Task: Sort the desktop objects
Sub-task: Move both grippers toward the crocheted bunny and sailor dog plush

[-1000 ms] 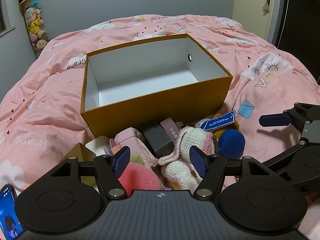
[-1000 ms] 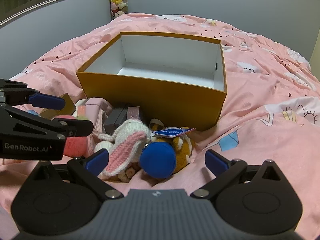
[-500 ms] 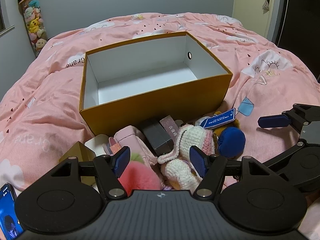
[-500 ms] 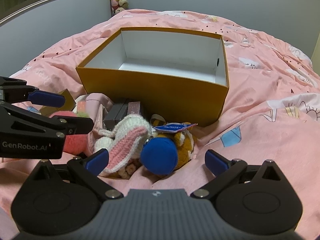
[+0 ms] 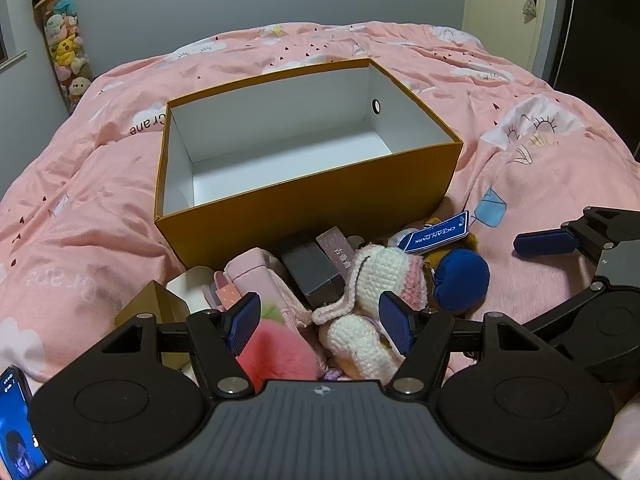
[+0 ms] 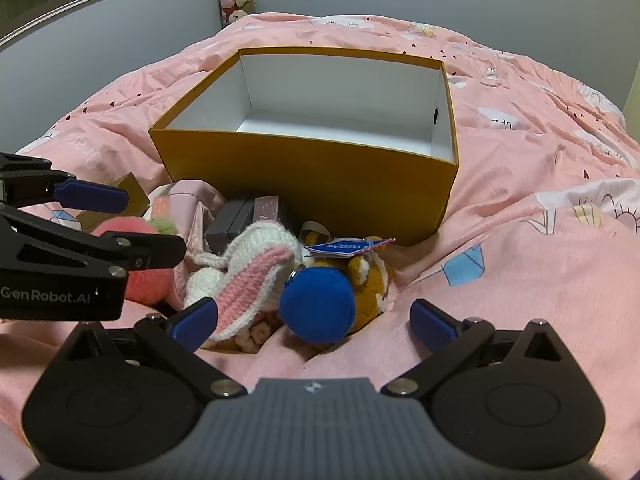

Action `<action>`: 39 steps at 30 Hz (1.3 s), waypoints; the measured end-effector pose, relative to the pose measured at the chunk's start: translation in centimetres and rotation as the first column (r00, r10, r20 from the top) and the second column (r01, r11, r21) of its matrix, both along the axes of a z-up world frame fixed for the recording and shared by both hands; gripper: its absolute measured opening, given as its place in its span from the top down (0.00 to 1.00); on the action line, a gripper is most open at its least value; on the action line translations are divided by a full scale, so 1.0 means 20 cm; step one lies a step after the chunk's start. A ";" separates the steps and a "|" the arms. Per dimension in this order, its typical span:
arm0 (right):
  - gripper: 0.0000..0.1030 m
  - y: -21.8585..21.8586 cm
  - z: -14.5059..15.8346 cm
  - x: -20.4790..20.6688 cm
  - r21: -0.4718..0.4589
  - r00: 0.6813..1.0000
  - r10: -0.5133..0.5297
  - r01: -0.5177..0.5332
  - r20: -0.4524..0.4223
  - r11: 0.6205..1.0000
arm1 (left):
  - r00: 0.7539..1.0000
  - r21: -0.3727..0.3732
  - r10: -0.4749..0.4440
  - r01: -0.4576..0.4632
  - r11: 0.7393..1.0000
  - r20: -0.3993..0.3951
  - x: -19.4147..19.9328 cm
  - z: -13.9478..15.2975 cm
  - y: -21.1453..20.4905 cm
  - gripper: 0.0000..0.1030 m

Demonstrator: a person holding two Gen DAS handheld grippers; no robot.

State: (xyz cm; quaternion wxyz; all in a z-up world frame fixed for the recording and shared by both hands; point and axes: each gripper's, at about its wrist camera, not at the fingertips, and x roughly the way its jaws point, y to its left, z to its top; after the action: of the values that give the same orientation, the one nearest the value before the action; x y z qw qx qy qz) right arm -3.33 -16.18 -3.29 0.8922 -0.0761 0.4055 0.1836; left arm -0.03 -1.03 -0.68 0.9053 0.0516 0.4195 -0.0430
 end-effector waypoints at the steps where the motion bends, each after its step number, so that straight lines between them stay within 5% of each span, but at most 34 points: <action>1: 0.01 0.00 0.00 0.00 0.000 1.000 -0.001 0.001 -0.001 1.000 | 1.000 0.000 0.000 0.000 1.000 0.000 0.00 0.00 0.00 0.25; 25: 0.01 -0.02 0.00 0.00 0.022 1.000 0.016 -0.017 0.010 1.000 | 0.999 -0.012 -0.039 0.039 0.999 0.012 0.00 0.01 0.02 0.25; 32: 0.24 -0.09 0.10 0.01 0.032 0.996 0.016 -0.019 0.086 0.999 | 0.999 -0.019 -0.040 0.040 0.999 0.038 0.01 0.08 0.12 0.26; 34: 0.33 -0.10 0.12 0.03 0.035 0.997 0.016 -0.019 0.076 0.999 | 0.999 -0.039 -0.022 0.023 0.999 0.033 0.02 0.10 0.16 0.38; 39: 0.40 -0.11 0.10 0.09 0.062 1.000 0.014 -0.015 0.010 0.998 | 0.999 -0.137 -0.040 0.039 0.990 -0.006 0.04 0.10 0.20 0.43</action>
State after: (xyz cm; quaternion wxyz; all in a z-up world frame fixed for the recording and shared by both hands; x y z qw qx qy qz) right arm -1.58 -18.44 -1.25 0.8947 -0.0521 0.3947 0.2024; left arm 0.85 2.88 1.41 0.9037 -0.0025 0.4186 -0.0896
